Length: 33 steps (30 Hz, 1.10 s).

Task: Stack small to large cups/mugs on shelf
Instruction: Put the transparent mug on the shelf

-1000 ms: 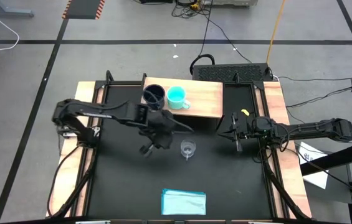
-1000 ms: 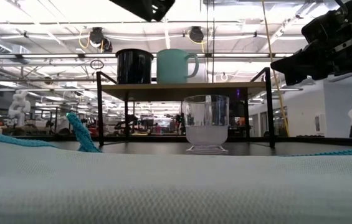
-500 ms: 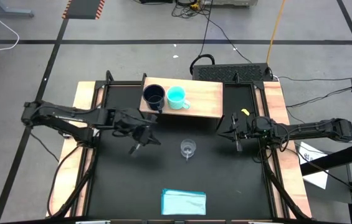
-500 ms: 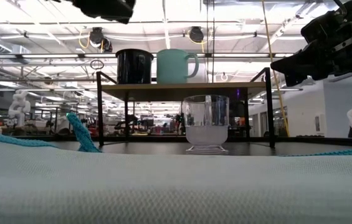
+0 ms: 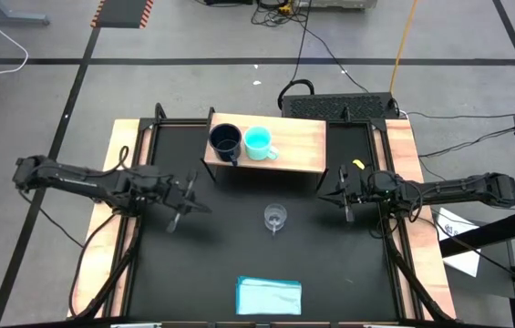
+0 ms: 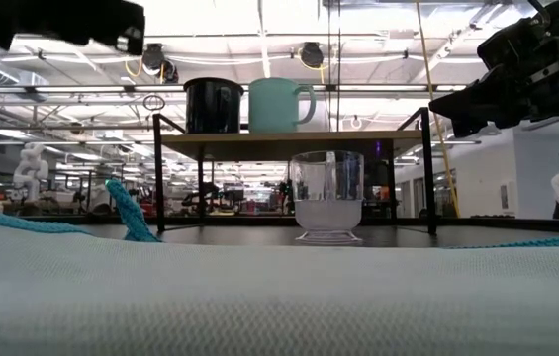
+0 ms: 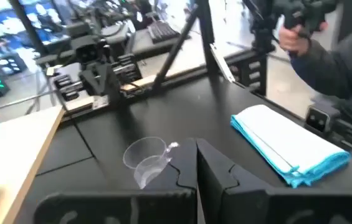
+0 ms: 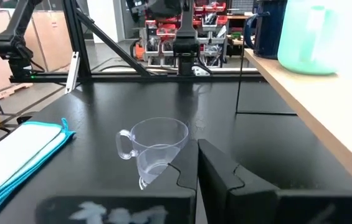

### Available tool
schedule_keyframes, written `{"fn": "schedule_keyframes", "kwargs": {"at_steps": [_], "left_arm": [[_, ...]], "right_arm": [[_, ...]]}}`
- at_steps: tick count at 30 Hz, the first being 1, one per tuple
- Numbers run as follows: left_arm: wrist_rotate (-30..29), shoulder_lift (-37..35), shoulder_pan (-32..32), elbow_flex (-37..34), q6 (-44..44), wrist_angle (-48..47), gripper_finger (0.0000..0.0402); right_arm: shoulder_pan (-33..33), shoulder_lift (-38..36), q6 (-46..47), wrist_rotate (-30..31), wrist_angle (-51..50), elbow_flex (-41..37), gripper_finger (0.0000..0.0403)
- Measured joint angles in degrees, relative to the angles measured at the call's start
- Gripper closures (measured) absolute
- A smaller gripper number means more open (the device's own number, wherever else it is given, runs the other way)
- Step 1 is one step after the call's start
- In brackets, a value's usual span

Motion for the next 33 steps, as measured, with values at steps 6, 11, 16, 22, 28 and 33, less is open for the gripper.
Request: {"fn": "schedule_keyframes", "kwargs": {"at_steps": [6, 11, 16, 22, 28, 33], "left_arm": [[-1.2, -2.2, -0.4, -8.2, -3.8, 10.8, 0.0401], [-3.6, -2.2, -0.4, -14.9, -3.7, 16.8, 0.0401], [-3.8, -2.2, -0.4, -20.9, -3.9, 24.0, 0.0401], [-3.8, -2.1, -0.4, -24.1, -4.0, 26.1, 0.0401], [-3.8, -2.1, -0.4, -24.1, -4.8, 26.0, 0.0401], [-3.8, -2.1, -0.4, -24.1, -4.7, 24.3, 0.0397]], "right_arm": [[0.0, 0.1, -2.1, 0.0, 0.0, 0.0, 0.0403], [0.0, 0.1, -3.3, -2.4, 0.2, 0.0, 0.0403], [0.0, 0.1, -2.3, -4.5, 1.7, 0.0, 0.0403], [0.0, 0.1, -3.3, -4.5, 4.4, 0.2, 0.0403], [0.5, 2.0, -5.6, -4.4, 0.5, 3.4, 0.0403], [3.3, 6.8, -10.4, -4.5, -5.6, 10.7, 0.0403]]}}
